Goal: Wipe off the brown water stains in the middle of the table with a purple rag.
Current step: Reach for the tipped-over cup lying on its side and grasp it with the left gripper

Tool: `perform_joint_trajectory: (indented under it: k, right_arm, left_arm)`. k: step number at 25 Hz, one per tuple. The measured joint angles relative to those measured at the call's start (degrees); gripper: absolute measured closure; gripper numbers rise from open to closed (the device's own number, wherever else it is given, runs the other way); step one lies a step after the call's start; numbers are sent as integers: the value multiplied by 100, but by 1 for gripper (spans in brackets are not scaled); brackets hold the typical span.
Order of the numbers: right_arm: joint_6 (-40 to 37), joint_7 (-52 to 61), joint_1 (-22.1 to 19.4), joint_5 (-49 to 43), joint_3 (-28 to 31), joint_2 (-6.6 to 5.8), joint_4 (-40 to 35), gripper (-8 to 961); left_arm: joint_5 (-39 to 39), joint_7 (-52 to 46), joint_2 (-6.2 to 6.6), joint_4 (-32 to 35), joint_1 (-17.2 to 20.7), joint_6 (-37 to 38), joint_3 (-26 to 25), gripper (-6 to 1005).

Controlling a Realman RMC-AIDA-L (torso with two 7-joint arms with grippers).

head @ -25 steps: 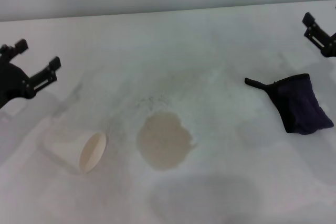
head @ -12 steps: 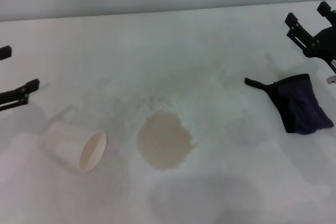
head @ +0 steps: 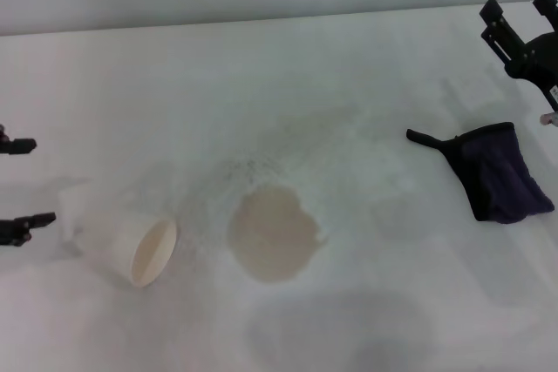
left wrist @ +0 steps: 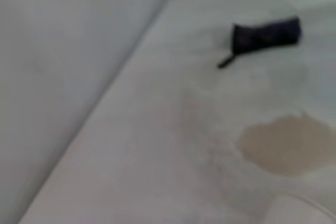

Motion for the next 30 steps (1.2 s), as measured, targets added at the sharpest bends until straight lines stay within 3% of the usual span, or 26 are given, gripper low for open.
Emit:
perform_joint_trajectory:
  k: [8, 12, 17, 24, 30]
  right_arm:
    - [484, 1, -17, -17, 190, 0, 313, 93]
    - [766, -69, -66, -22, 193, 0, 415, 94]
    - [783, -147, -25, -53, 160, 0, 467, 94]
    - [715, -284, 9, -37, 215, 0, 508, 94]
    - [692, -494, -11, -19, 496, 0, 587, 94]
  left_arm:
    - [1097, 215, -247, 652, -232, 323, 80, 124]
    - [1325, 350, -197, 408, -522, 361, 332, 126]
    - [1791, 689, -307, -6, -894, 329, 391, 128]
    - [2002, 1079, -329, -626, -1361, 134, 318, 132]
    - [2196, 1461, -391, -1095, -1538, -119, 358, 135]
